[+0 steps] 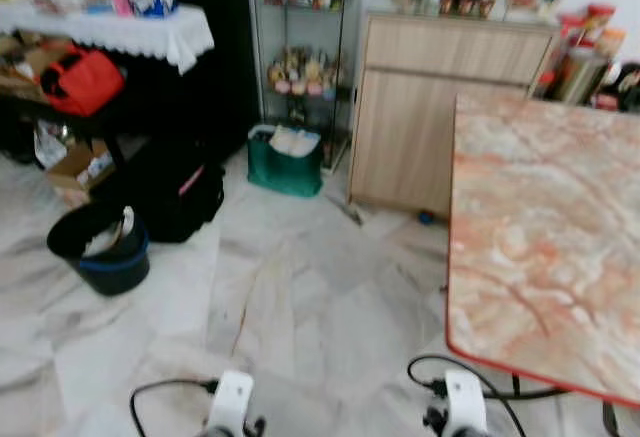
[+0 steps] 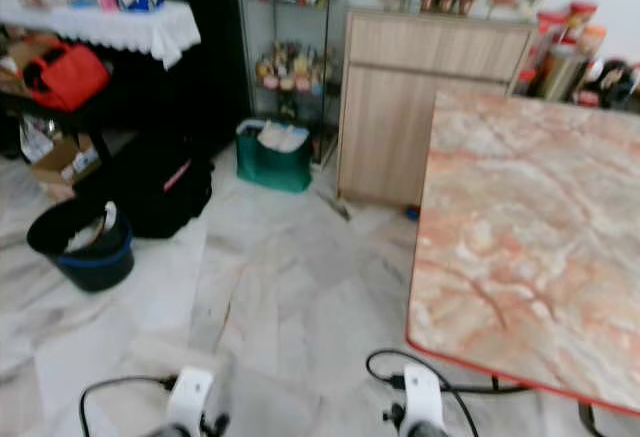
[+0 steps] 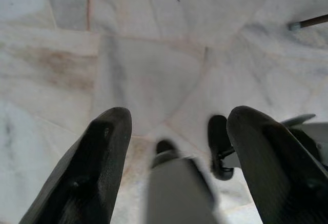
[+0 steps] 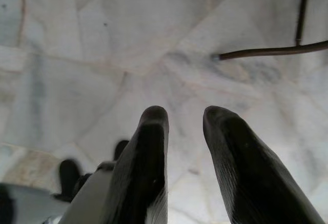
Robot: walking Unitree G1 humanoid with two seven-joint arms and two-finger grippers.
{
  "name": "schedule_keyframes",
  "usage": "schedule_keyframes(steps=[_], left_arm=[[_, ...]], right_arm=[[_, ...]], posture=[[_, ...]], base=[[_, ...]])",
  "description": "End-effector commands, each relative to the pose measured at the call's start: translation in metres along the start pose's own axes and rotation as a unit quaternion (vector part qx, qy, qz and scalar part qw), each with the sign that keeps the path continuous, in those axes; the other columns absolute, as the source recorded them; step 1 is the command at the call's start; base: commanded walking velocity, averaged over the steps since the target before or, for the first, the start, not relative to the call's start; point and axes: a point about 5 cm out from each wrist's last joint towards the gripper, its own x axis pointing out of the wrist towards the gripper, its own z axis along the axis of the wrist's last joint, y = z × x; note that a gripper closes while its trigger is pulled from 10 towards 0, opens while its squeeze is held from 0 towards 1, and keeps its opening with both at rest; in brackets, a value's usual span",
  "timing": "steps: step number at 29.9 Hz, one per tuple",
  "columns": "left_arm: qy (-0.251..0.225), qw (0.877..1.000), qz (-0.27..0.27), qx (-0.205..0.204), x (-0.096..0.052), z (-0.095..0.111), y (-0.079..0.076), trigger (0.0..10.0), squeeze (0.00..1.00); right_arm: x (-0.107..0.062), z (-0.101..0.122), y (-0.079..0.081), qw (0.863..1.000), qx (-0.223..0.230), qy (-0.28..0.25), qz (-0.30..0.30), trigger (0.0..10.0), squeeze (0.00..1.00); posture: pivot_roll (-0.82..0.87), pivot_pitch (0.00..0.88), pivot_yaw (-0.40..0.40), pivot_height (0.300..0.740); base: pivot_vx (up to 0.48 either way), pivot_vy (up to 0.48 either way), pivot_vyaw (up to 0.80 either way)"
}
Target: Setting the table
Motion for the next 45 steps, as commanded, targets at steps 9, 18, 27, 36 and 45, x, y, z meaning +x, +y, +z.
schedule_keyframes(steps=[9,18,27,36,45], left_arm=[[0.003,1.0,0.001,0.015,-0.0006,-0.0011,0.0034,10.0,0.0],[0.0,1.0,-0.009,0.011,-0.0009,-0.0017,0.0019,10.0,0.0],[-0.001,1.0,-0.009,0.015,-0.0005,-0.0003,0.0012,10.0,0.0],[-0.001,1.0,-0.003,0.016,-0.0001,0.0012,0.0028,10.0,0.0],[0.003,1.0,0.001,0.014,-0.0007,-0.0017,0.003,10.0,0.0]], right_arm=[[0.0001,-0.0022,0.0029,1.0,-0.002,0.005,0.004,10.0,0.0],[0.0001,-0.0023,0.0035,1.0,0.001,0.004,0.006,10.0,0.0],[0.0001,-0.0031,0.0043,1.0,0.003,0.006,0.008,10.0,0.0],[0.0003,0.0002,0.0029,1.0,0.009,0.0,0.004,10.0,0.0],[-0.0002,-0.0052,0.0031,1.0,0.023,0.008,0.0,10.0,0.0]], posture=[[-0.05,0.0,-0.052,0.74],[-0.05,0.0,-0.05,0.74],[-0.05,0.0,-0.049,0.74],[-0.06,0.0,-0.05,0.74],[-0.06,0.0,-0.046,0.74]], base=[[-0.053,-0.217,0.0],[-0.054,0.0,0.0],[-0.224,0.0,0.0],[0.0,0.0,0.0],[0.0,0.0,-0.62]])
